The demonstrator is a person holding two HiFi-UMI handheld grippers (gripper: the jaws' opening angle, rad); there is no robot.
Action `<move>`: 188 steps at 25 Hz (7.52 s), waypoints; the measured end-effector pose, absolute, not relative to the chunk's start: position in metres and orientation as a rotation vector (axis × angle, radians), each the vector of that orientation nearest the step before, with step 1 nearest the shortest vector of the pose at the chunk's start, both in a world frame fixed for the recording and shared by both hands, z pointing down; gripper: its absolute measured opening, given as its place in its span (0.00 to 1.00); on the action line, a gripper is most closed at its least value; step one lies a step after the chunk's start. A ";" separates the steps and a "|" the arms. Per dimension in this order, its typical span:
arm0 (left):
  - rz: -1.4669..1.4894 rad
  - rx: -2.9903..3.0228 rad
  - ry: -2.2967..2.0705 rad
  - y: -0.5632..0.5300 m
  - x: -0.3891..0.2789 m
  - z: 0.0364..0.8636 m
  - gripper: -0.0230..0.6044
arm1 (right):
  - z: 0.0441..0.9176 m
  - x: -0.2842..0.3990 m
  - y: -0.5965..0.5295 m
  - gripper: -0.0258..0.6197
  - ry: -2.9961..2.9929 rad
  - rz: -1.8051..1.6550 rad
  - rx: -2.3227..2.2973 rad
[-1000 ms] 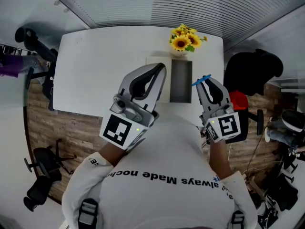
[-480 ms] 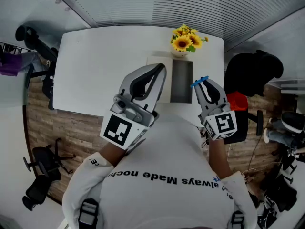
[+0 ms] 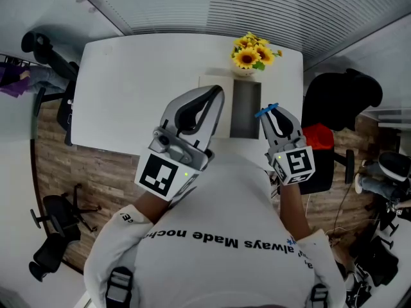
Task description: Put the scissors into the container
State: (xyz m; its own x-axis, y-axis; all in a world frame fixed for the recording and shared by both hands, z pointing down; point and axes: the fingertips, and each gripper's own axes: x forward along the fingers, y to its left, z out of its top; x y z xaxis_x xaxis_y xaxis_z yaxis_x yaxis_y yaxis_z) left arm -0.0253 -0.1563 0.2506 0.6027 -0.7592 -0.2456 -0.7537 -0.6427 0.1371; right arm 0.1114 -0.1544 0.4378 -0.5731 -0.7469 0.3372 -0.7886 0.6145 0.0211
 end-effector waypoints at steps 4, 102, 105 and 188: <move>-0.454 2.791 -1.318 -0.156 -0.026 0.250 0.07 | 0.448 0.111 -0.155 0.18 -2.518 0.207 1.232; -0.466 2.769 -1.334 -0.156 -0.047 0.252 0.07 | 0.677 0.090 -0.199 0.18 -2.087 0.888 1.093; -0.463 2.770 -1.332 -0.156 -0.047 0.253 0.07 | 0.673 0.091 -0.201 0.18 -2.064 0.900 1.110; -0.456 2.756 -1.392 -0.156 -0.062 0.251 0.07 | 0.728 0.078 -0.229 0.19 -1.888 1.125 1.116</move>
State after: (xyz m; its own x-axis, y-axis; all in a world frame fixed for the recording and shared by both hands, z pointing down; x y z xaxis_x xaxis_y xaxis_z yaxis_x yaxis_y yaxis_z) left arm -0.0618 -0.1557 0.2510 0.5598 -0.7903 -0.2490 -0.7844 -0.6023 0.1482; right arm 0.0781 -0.2286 0.7277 -0.4149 -0.3317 0.8472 -0.9029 0.2647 -0.3386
